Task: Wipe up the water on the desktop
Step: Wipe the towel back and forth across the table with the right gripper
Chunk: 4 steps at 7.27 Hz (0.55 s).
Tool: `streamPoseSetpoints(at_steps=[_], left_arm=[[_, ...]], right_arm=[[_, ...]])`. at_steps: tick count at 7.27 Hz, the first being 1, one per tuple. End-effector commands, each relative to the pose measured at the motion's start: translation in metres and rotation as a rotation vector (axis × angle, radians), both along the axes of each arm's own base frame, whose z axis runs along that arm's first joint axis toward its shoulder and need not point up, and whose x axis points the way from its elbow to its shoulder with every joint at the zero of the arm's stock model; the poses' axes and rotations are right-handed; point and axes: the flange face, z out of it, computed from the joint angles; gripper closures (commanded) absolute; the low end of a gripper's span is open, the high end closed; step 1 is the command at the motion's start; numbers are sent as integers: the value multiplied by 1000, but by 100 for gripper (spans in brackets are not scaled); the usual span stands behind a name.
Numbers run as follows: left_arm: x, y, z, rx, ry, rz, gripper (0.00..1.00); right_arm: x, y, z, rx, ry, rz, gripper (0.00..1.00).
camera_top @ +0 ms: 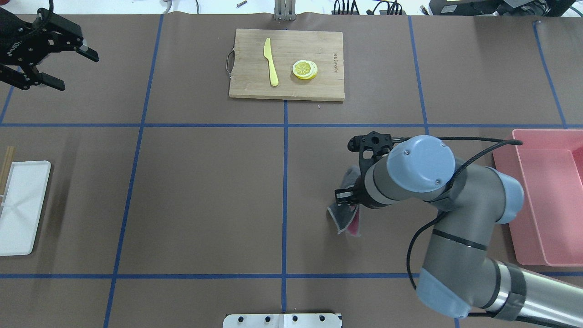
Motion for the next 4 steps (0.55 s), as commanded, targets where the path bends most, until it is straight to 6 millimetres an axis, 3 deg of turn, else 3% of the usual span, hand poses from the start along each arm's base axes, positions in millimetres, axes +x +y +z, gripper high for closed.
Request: streamPoseSetpoints(at_steps=[1, 2, 3, 4], left_arm=[[-6, -2, 2, -4, -2, -12, 3], [-12, -5, 3, -6, -4, -25, 3], [-15, -8, 5, -10, -5, -31, 3], [-16, -9, 6, 3, -10, -27, 3]], right_arm=[[92, -17, 86, -8, 92, -79, 100], [107, -22, 94, -10, 94, -105, 100], [96, -21, 90, -8, 92, -114, 100], [66, -37, 62, -3, 76, -120, 100]])
